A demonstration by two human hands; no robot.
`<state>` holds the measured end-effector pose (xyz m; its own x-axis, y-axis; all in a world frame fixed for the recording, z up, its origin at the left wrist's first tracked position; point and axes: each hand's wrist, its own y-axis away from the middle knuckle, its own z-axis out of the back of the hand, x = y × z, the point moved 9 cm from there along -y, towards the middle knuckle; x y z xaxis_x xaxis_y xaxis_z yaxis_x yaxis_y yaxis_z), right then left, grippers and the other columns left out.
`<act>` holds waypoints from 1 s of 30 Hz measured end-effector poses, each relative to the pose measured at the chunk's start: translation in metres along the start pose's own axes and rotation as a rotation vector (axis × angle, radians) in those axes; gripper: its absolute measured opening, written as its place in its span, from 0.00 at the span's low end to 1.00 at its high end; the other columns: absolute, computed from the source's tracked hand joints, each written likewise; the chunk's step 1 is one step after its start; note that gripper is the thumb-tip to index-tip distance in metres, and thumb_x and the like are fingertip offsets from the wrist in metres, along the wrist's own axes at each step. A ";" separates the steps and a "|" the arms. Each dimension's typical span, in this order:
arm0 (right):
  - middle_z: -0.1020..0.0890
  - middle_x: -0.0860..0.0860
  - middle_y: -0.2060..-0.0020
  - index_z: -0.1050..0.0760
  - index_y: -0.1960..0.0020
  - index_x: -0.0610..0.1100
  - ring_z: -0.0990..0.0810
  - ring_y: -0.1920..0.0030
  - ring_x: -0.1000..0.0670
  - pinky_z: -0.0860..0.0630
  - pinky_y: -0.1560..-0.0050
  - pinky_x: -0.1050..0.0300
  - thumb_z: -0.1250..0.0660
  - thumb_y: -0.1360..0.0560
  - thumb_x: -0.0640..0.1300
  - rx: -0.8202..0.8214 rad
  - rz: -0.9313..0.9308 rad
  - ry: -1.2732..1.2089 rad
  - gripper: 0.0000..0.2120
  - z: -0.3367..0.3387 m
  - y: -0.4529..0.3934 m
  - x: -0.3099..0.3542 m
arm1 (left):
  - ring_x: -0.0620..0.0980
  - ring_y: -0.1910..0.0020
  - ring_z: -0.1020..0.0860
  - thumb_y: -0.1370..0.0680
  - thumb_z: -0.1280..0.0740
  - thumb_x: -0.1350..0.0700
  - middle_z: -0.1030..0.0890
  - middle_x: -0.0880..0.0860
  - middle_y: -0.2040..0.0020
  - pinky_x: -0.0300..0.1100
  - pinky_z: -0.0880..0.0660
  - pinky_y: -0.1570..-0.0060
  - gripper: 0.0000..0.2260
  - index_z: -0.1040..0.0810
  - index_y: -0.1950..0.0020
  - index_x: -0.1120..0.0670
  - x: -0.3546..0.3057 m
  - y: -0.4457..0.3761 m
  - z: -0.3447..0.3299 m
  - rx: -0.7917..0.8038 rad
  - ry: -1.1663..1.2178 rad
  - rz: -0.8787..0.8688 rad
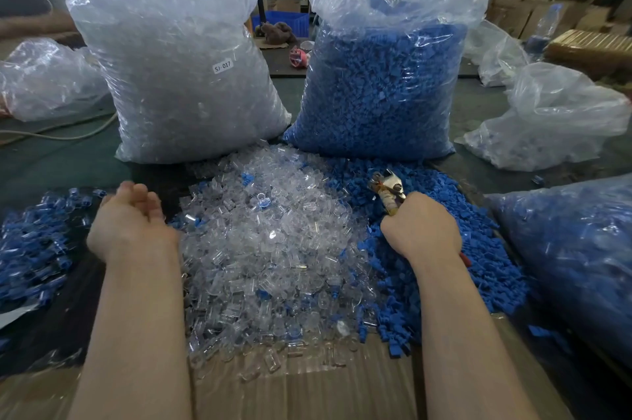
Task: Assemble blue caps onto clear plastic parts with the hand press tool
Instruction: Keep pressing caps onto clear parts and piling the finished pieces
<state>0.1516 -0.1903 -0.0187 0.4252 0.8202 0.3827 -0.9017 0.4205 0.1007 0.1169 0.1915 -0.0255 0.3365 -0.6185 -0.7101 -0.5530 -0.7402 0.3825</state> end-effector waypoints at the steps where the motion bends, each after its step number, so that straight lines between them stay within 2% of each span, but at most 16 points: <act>1: 0.27 0.48 0.64 0.35 0.62 0.45 0.30 0.67 0.48 0.34 0.65 0.54 0.34 0.26 0.45 0.002 0.000 0.002 0.10 0.000 0.001 0.000 | 0.38 0.67 0.24 0.21 0.34 0.62 0.19 0.46 0.60 0.30 0.26 0.62 0.07 0.22 0.47 0.52 -0.001 0.000 -0.004 0.022 -0.079 -0.006; 3: 0.26 0.47 0.65 0.33 0.62 0.45 0.29 0.67 0.48 0.36 0.68 0.56 0.34 0.27 0.44 0.004 0.004 0.009 0.09 0.001 0.001 0.001 | 0.39 0.63 0.24 0.22 0.32 0.62 0.18 0.46 0.56 0.32 0.25 0.60 0.08 0.20 0.48 0.50 -0.001 0.000 -0.025 0.172 -0.440 -0.106; 6: 0.26 0.47 0.65 0.32 0.62 0.44 0.28 0.67 0.47 0.36 0.68 0.57 0.33 0.27 0.44 0.013 0.015 0.020 0.09 0.000 0.002 0.001 | 0.37 0.59 0.25 0.22 0.32 0.58 0.18 0.46 0.52 0.32 0.29 0.57 0.11 0.19 0.40 0.51 0.018 0.020 -0.053 0.452 -0.965 -0.327; 8: 0.26 0.47 0.65 0.32 0.62 0.44 0.28 0.67 0.47 0.36 0.69 0.57 0.33 0.27 0.44 0.012 0.024 0.024 0.09 -0.001 0.002 0.002 | 0.46 0.51 0.22 0.21 0.34 0.52 0.19 0.53 0.41 0.42 0.27 0.48 0.15 0.23 0.34 0.51 0.040 0.029 -0.061 0.572 -1.367 -0.425; 10: 0.26 0.47 0.65 0.32 0.62 0.44 0.29 0.67 0.47 0.37 0.70 0.57 0.33 0.27 0.44 0.006 0.028 0.025 0.10 -0.001 0.002 0.004 | 0.59 0.37 0.27 0.20 0.37 0.49 0.24 0.58 0.34 0.54 0.31 0.35 0.19 0.27 0.30 0.51 0.056 0.034 -0.063 0.585 -1.722 -0.499; 11: 0.26 0.47 0.66 0.32 0.62 0.44 0.29 0.68 0.48 0.38 0.70 0.58 0.33 0.27 0.44 0.003 0.029 0.026 0.10 -0.002 0.002 0.004 | 0.61 0.34 0.29 0.19 0.38 0.49 0.25 0.59 0.33 0.56 0.33 0.34 0.18 0.28 0.30 0.51 0.060 0.038 -0.065 0.589 -1.815 -0.541; 16: 0.26 0.48 0.66 0.32 0.62 0.45 0.29 0.68 0.48 0.39 0.72 0.58 0.33 0.27 0.44 -0.008 0.038 0.037 0.10 -0.002 0.002 0.004 | 0.61 0.39 0.25 0.19 0.41 0.55 0.23 0.60 0.35 0.55 0.28 0.37 0.17 0.27 0.31 0.54 0.060 0.049 -0.071 0.631 -1.759 -0.574; 20: 0.26 0.48 0.66 0.32 0.62 0.44 0.28 0.68 0.48 0.39 0.71 0.58 0.33 0.27 0.44 -0.016 0.029 0.021 0.09 -0.001 0.001 0.002 | 0.65 0.36 0.30 0.20 0.41 0.56 0.27 0.64 0.34 0.56 0.34 0.38 0.19 0.30 0.29 0.57 0.033 0.039 -0.068 0.416 -1.876 -0.684; 24: 0.26 0.47 0.66 0.32 0.62 0.44 0.28 0.68 0.48 0.38 0.71 0.58 0.33 0.26 0.44 -0.023 0.016 0.016 0.09 0.000 0.001 0.002 | 0.65 0.34 0.31 0.21 0.40 0.57 0.29 0.65 0.33 0.56 0.36 0.36 0.19 0.30 0.30 0.59 0.007 0.012 -0.049 0.184 -2.001 -0.633; 26: 0.26 0.48 0.66 0.33 0.62 0.45 0.29 0.68 0.48 0.38 0.71 0.58 0.33 0.26 0.44 -0.026 0.010 0.012 0.10 0.001 0.002 0.002 | 0.65 0.34 0.32 0.21 0.38 0.56 0.29 0.65 0.33 0.56 0.35 0.37 0.18 0.27 0.32 0.59 0.001 0.002 -0.040 0.142 -2.027 -0.591; 30: 0.26 0.47 0.66 0.33 0.62 0.44 0.29 0.68 0.47 0.37 0.71 0.57 0.33 0.26 0.44 -0.029 0.008 0.003 0.10 0.001 0.003 0.001 | 0.65 0.36 0.30 0.21 0.38 0.59 0.27 0.64 0.35 0.55 0.31 0.40 0.17 0.25 0.32 0.58 0.002 -0.008 -0.032 0.168 -2.036 -0.533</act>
<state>0.1496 -0.1888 -0.0170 0.4182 0.8247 0.3808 -0.9025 0.4247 0.0713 0.1462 0.1872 -0.0112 -0.5931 0.7688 -0.2392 -0.7936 -0.6083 0.0125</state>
